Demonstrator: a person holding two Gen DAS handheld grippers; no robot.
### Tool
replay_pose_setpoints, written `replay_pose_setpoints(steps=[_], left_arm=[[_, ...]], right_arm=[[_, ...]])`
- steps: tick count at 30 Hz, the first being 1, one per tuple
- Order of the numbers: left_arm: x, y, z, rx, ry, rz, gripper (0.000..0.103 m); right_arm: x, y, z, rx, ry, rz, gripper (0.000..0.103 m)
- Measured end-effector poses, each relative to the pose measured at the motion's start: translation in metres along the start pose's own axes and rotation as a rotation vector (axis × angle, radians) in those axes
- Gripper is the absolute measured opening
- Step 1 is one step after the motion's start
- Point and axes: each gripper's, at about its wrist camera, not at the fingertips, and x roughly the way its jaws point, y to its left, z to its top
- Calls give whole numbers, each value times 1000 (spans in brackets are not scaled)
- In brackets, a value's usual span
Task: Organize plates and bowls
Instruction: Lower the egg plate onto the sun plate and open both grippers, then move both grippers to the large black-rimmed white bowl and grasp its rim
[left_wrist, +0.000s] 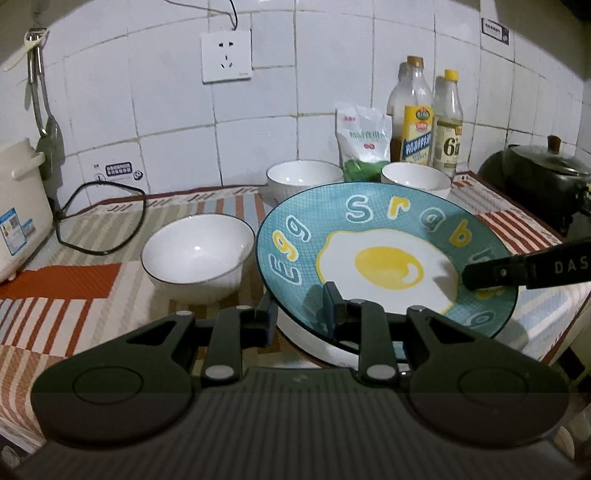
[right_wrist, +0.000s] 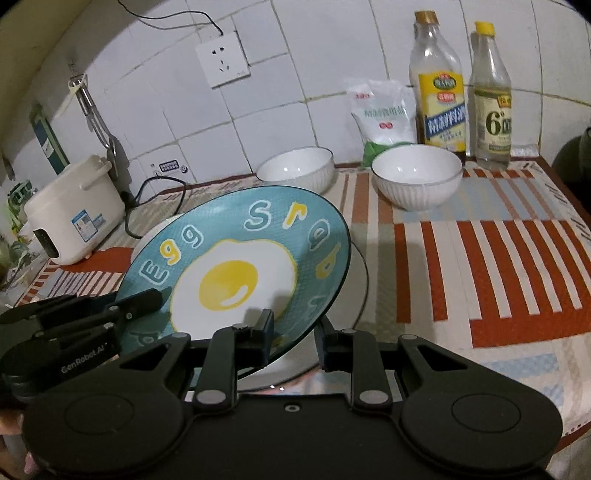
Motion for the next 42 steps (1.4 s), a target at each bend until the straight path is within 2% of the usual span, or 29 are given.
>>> replay_pose_setpoints(steps=[5,12,19,22,25,28,31,35,37,42], left_arm=[[6,-3,-4,-7,27,0,24],[13,-6,-9,-32,64,-18,24],[18,-5,-11,-18,65,11,24],[22,-5,-9,-7,80,37,26],[23,-2,-8,-5,91,23,28],[20,1,-9,-9,97,1,30],[12,2,-10,3,93,-3,36],[-13,2,-10,44,35,-8,56],[-27,4,-8,54,16,-17,62],[-60,12,-5,64,-8,-35,67]], right_arm=[[5,-4,-4,4,24,-5,28],[8,-1,-3,-34,66,-67,29],[14,4,-2,-84,76,-103,30],[15,12,-4,-165,53,-152,34],[8,25,-10,-259,0,-202,37],[-1,32,-13,-287,-27,-214,44],[-10,39,-15,-310,-49,-236,47],[-28,46,-20,-321,-74,-223,53],[-36,51,-23,-323,-81,-216,55],[-55,67,-33,-352,-103,-199,60]])
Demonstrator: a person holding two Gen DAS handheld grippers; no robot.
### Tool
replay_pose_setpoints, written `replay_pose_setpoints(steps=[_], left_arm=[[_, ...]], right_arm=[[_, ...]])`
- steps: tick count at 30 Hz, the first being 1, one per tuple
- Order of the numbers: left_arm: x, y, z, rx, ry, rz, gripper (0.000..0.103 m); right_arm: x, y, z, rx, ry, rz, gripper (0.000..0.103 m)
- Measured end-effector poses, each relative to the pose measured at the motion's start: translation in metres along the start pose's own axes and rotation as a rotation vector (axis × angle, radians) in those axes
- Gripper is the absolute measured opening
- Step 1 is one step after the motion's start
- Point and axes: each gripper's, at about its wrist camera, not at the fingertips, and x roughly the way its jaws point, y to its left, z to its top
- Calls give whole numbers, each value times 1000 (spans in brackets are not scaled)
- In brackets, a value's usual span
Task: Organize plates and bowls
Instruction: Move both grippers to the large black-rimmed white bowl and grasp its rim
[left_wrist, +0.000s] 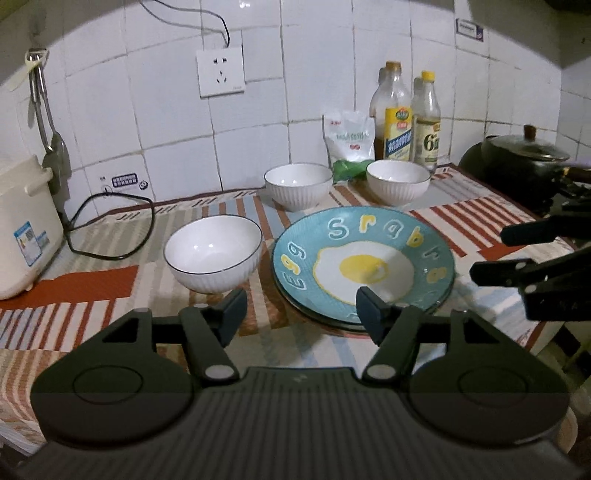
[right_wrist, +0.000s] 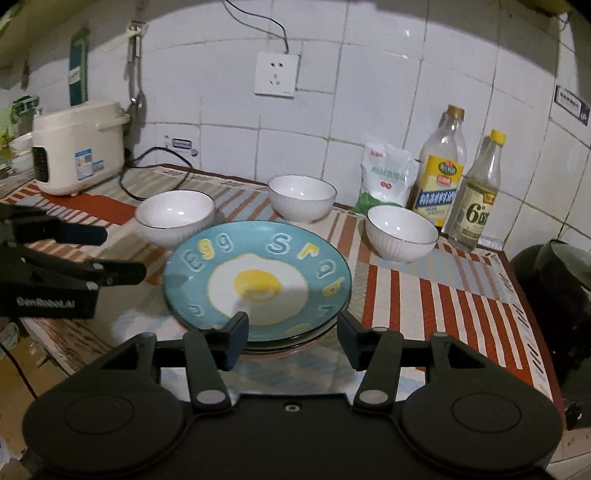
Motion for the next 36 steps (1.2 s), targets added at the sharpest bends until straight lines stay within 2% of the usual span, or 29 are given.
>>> replay_pose_setpoints(steps=[10,12,14,19,26,30,36], left_arm=[[-52,22,-1,9,-20,-36,77],[-58,29,-3,12,-26,-33,81],[-63,37,-4,14,-46,-33,91],[-67,55,-7,16,-84,-17,91],[-42,92,-7,-28,-79,-40,92],[-17,116,0,-73,-57,-63,92],[39,144,14,-158,8,-88,92]], right_arm=[[-37,36,2,-49,-48,88,69],[-41,45,3,-63,-71,125,73],[-42,51,3,-62,-93,161,74],[-28,69,5,-63,-153,268,79],[17,88,17,-84,-177,343,80],[52,89,37,-121,-159,358,85],[113,96,63,-211,-86,346,85]])
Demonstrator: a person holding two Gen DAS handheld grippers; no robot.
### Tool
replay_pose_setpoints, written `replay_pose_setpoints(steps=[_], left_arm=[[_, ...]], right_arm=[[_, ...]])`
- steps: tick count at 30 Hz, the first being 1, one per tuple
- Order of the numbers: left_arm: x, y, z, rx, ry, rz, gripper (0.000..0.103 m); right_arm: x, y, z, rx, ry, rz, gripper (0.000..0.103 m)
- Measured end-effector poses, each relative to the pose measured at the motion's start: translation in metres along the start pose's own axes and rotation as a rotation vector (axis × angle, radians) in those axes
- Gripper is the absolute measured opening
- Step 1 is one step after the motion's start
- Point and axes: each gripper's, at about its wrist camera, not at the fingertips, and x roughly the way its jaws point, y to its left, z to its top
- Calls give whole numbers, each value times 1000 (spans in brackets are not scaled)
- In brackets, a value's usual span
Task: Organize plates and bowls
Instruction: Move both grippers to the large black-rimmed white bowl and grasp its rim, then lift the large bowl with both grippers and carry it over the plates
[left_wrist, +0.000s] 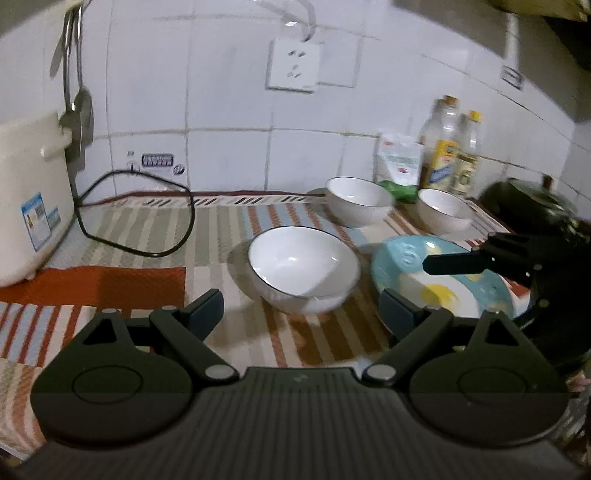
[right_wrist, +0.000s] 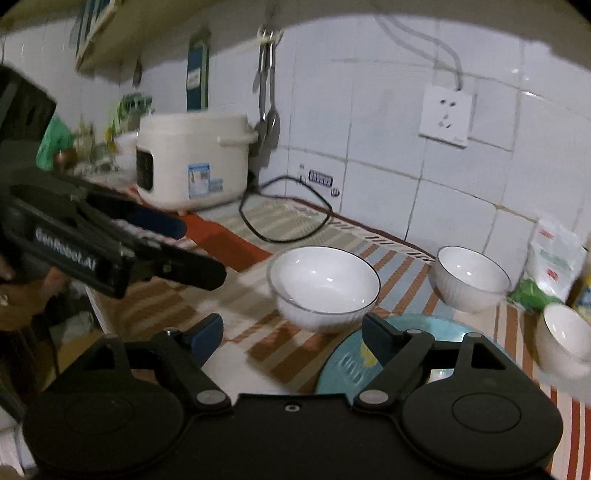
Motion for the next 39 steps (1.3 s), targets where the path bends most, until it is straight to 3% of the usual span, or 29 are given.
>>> replay_pose_setpoints(steps=[4,9,12,15,18,19,20,29,39], left_arm=[[38,15,8,-21,21,29,89],[78,33,14,-89,60,-6,81],[93,41,15,-117,67,-4,69],[105,48,14,-149,80,-24,56],[114,57,11,-185,99,-61,39],[117,59,10,-195,107,-71,27],[119,61,9,-206,118,-84,22],[116,49,7,-144,111,-39,20],[73,21,14,-32,74,14,20]], right_arm=[[38,-5,6,-75,81,9,86],[72,-13,15,-93,168,2,88],[87,-19,19,-84,208,5,92],[101,-26,21,-53,250,63,95],[112,-30,20,-31,277,96,97],[114,-31,20,-26,276,106,97],[116,-32,19,-20,275,108,98],[109,-21,21,-19,240,70,97],[63,-4,29,-34,168,40,97]])
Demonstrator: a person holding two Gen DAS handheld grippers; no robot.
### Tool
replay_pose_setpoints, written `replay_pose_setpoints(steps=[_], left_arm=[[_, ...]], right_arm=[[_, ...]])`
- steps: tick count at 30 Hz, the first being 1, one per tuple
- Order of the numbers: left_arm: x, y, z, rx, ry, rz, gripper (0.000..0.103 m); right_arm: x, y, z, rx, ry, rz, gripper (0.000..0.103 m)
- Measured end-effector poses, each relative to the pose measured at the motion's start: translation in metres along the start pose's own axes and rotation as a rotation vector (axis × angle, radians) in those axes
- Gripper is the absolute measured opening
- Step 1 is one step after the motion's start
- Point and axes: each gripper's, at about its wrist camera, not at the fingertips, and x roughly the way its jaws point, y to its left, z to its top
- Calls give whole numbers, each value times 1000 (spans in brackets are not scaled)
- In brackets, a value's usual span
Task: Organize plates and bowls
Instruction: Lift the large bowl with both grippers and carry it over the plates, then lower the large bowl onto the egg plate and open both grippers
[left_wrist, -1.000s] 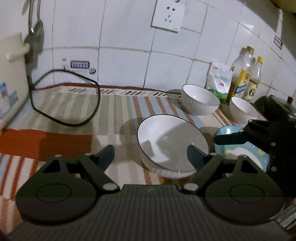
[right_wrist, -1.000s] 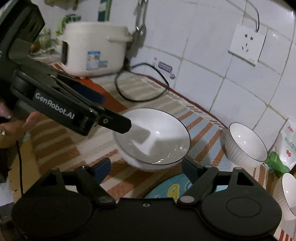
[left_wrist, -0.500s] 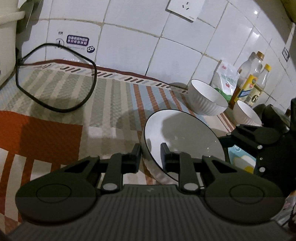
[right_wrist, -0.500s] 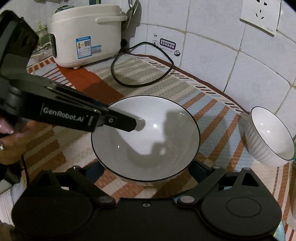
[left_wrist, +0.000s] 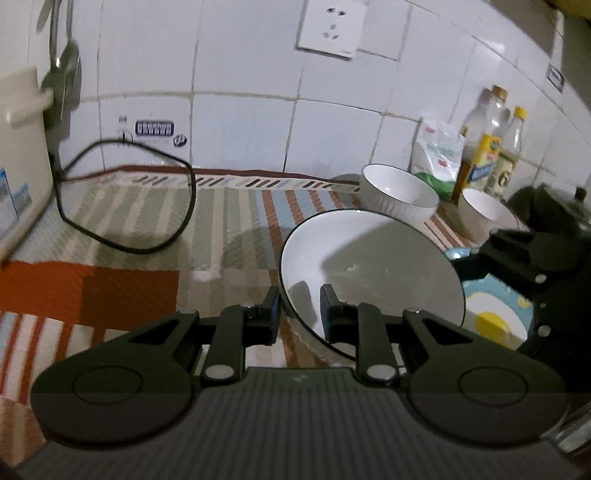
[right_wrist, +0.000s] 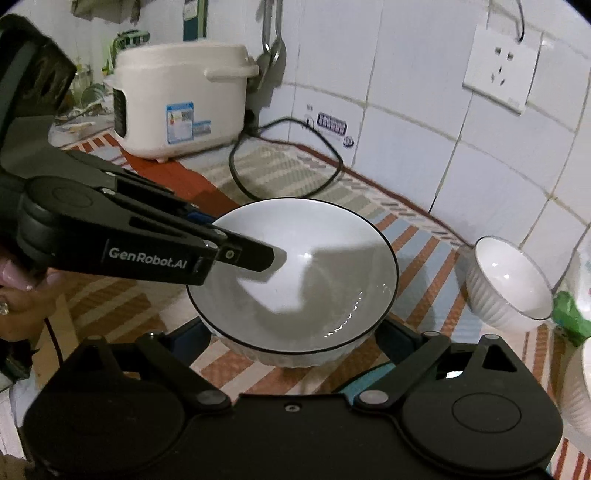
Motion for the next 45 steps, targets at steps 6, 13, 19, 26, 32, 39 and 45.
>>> replay_pose_setpoints(steps=[6,13,19,26,32,39,45], left_arm=[[-26,-31,-6,75,-5,15,20],[-54,-68,-7,130,-14,-15,20],[-63,-104,-9,181,-15,-41,20],[-51,-143,-14,228,4,-73,20],[-22,-162,-19,233,33,-84,20],[8,-165,-25,215,49,-68,21],[23,-162,-27,208,49,-60,21]], right_arm=[[-40,13,-11,13,-42,-28,97],[-87,18,-27,28,-79,-82,97],[-118,8,-50,67,-106,-116,97],[-133,-14,-84,125,-121,-142,97],[-121,-38,-106,187,-112,-135,97],[-100,-52,-116,188,-102,-142,97],[-89,-57,-118,172,-92,-140,97]])
